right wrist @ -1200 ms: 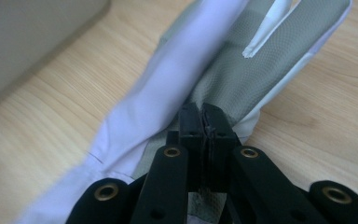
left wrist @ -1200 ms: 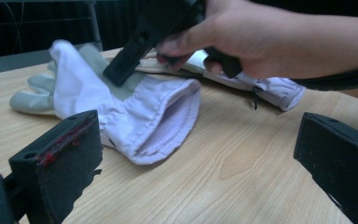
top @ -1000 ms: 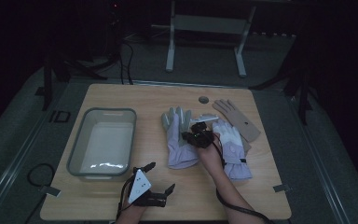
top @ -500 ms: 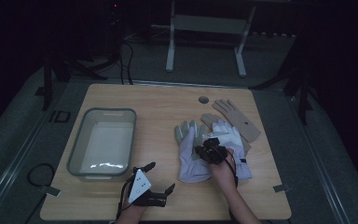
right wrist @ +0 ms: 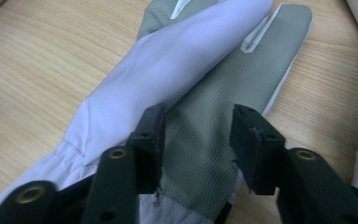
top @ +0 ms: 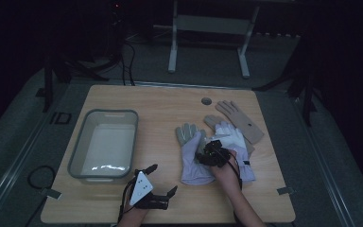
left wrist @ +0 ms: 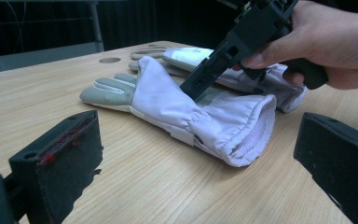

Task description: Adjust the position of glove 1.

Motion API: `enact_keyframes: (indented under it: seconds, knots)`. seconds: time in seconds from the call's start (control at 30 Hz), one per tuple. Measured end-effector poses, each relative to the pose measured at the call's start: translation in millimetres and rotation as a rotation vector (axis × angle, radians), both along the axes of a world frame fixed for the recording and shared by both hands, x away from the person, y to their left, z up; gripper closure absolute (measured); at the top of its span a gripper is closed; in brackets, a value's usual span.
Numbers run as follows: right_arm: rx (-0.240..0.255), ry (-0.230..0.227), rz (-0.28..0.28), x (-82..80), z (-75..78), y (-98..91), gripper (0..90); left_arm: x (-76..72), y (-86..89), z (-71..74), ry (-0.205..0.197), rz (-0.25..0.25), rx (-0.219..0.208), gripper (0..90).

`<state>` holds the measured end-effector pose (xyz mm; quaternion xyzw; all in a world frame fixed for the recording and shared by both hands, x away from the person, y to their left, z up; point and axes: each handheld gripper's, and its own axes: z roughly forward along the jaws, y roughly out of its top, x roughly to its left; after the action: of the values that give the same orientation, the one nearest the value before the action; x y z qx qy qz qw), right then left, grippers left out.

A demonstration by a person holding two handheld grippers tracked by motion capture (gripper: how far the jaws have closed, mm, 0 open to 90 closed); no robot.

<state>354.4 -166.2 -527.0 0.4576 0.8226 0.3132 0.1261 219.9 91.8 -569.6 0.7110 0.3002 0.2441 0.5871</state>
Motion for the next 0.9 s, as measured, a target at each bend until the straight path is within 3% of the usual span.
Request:
enact_keyframes:
  seconds: [0.1,0.17,0.3,0.5,0.63,0.9]
  knots:
    - [0.007,0.004,0.020,-2.5,4.3,-1.3,52.0,-0.2,0.1,0.0,-0.003,-0.005,0.001,1.2]
    - [0.010,0.000,0.023,-3.0,8.4,-3.6,47.7,-0.5,-0.2,-0.1,-0.006,-0.005,0.002,1.2]
    - [0.020,0.031,0.021,-1.0,13.0,-8.0,45.4,-0.2,-0.3,0.0,-0.002,-0.001,0.003,1.2]
    - [0.033,-0.010,0.043,-2.7,30.0,-19.9,45.3,0.3,0.3,0.0,0.002,-0.001,-0.003,1.2]
    - [0.004,-0.050,0.019,-2.6,40.0,-37.6,48.4,0.3,0.0,0.0,0.003,0.002,-0.001,1.2]
    - [0.008,-0.055,-0.041,-2.0,42.7,-85.6,49.3,0.6,0.4,-0.1,0.007,0.010,-0.010,1.2]
